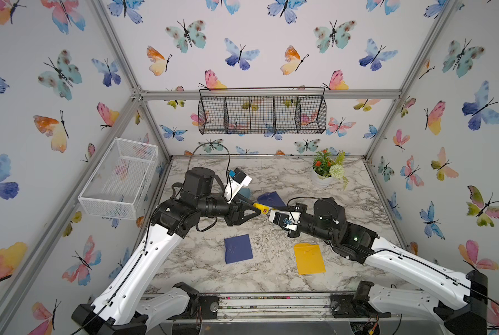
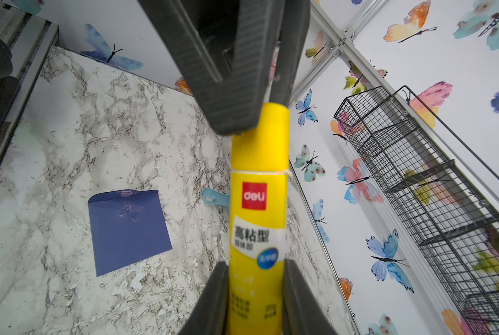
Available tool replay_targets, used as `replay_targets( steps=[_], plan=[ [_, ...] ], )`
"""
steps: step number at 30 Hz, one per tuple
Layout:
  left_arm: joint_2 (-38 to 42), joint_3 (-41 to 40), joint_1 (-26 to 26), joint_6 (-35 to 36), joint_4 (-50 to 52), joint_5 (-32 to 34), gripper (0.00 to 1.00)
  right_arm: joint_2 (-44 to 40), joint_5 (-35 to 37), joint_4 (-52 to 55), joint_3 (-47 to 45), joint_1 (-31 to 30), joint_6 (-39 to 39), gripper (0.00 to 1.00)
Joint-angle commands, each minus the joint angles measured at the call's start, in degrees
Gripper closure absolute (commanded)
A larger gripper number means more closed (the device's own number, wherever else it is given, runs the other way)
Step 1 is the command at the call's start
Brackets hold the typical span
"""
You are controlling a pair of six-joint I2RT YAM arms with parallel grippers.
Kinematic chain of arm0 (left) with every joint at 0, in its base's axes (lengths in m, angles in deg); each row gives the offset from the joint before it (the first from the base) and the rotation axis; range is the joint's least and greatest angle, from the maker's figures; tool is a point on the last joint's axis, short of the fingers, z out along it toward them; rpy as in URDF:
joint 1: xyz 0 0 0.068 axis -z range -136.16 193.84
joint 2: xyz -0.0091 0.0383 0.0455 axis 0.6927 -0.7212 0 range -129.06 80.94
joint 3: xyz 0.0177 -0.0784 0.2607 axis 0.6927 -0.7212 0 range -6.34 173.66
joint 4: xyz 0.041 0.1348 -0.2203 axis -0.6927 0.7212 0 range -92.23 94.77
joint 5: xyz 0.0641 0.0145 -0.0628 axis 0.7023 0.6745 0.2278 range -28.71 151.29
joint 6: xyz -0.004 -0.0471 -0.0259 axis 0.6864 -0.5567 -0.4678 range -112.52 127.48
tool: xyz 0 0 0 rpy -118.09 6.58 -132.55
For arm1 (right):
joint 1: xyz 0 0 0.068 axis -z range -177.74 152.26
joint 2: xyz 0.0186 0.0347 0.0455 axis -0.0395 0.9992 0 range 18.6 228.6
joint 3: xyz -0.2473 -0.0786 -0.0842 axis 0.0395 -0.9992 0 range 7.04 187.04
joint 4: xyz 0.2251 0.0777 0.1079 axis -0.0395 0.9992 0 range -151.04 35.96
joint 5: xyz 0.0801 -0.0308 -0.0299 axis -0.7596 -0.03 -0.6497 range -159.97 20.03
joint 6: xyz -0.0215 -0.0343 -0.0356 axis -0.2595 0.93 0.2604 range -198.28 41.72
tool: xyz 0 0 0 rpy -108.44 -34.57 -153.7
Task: Seal the envelope with a glue stick
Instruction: Pick up the glue stick from the center of the board, then open the lid of the glue stick.
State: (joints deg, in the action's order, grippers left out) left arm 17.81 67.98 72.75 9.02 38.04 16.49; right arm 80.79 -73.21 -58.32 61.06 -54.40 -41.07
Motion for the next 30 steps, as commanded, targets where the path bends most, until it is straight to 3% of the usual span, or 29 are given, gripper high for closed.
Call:
replay_targets(
  steps=[1, 9, 12, 15, 30],
  plan=[
    [-0.6, 1.3, 0.6, 1.4, 1.5, 1.6, 0.56, 0.3, -0.7, -1.5, 2.0, 0.1, -1.0, 0.96],
    [-0.9, 2.2, 0.8, 1.5, 1.8, 1.9, 0.63, 0.7, -1.0, -0.6, 2.4, 0.1, -0.8, 0.97],
    [-1.1, 2.3, 0.8, 1.5, 2.0, 1.8, 0.56, 0.8, -1.1, -0.4, 2.3, 0.1, -0.7, 0.98],
    [-1.4, 2.6, 0.8, 1.6, 2.1, 1.4, 0.55, 0.9, -1.2, -0.1, 2.6, 0.1, -0.7, 0.97],
    [-1.8, 3.2, 0.9, 2.6, 3.0, 1.3, 0.81, 0.6, -1.2, 0.0, 2.8, 0.1, -0.5, 0.98]
  ],
)
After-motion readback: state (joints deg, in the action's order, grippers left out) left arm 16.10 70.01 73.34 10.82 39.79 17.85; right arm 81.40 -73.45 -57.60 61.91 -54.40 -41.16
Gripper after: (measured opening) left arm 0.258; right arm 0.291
